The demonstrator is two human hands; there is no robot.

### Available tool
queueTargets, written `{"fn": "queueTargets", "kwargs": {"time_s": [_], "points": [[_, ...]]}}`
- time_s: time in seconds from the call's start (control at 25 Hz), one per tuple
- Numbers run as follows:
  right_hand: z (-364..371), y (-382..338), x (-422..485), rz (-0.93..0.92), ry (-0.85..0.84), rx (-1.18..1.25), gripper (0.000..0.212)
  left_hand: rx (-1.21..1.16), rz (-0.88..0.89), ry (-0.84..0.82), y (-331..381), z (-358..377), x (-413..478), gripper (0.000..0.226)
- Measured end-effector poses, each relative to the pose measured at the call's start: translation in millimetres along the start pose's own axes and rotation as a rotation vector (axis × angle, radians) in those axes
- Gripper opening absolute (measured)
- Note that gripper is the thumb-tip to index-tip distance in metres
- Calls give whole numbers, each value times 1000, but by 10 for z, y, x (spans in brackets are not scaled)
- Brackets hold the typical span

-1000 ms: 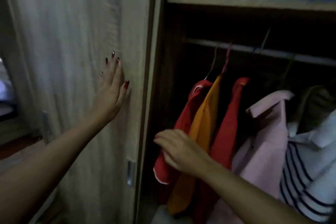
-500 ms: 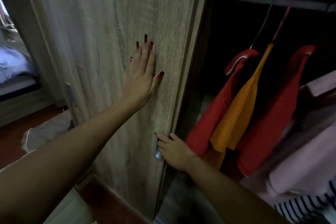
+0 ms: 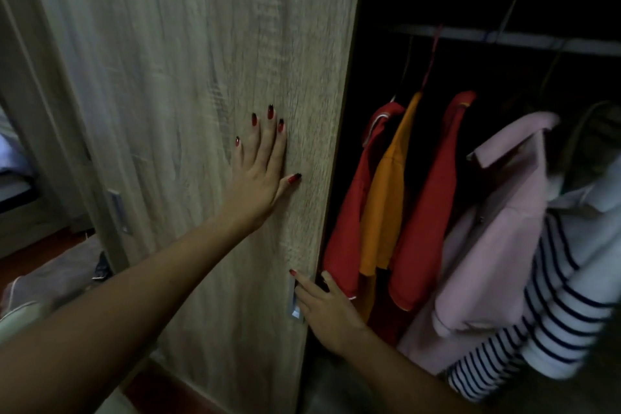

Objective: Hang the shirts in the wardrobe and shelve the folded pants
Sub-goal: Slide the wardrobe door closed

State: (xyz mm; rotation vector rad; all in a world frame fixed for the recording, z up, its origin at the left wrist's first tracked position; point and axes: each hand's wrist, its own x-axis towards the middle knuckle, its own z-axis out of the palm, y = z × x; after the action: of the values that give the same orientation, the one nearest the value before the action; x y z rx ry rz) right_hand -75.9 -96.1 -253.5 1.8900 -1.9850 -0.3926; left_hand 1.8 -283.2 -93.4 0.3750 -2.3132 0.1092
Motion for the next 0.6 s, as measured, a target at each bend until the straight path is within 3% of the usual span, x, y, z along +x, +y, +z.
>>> {"fn": "queueTargets", "kwargs": {"time_s": [0.24,0.36,0.6], "points": [[160,269,-1164,98,126,6,41,111,229,20,870,178,-9,70],[306,377,-1705,144,77,-46,44,102,270,77,1352,260,-3,70],[545,383,-2800,297,-58,87,55,33,334,157,2413,476,-8,71]]}}
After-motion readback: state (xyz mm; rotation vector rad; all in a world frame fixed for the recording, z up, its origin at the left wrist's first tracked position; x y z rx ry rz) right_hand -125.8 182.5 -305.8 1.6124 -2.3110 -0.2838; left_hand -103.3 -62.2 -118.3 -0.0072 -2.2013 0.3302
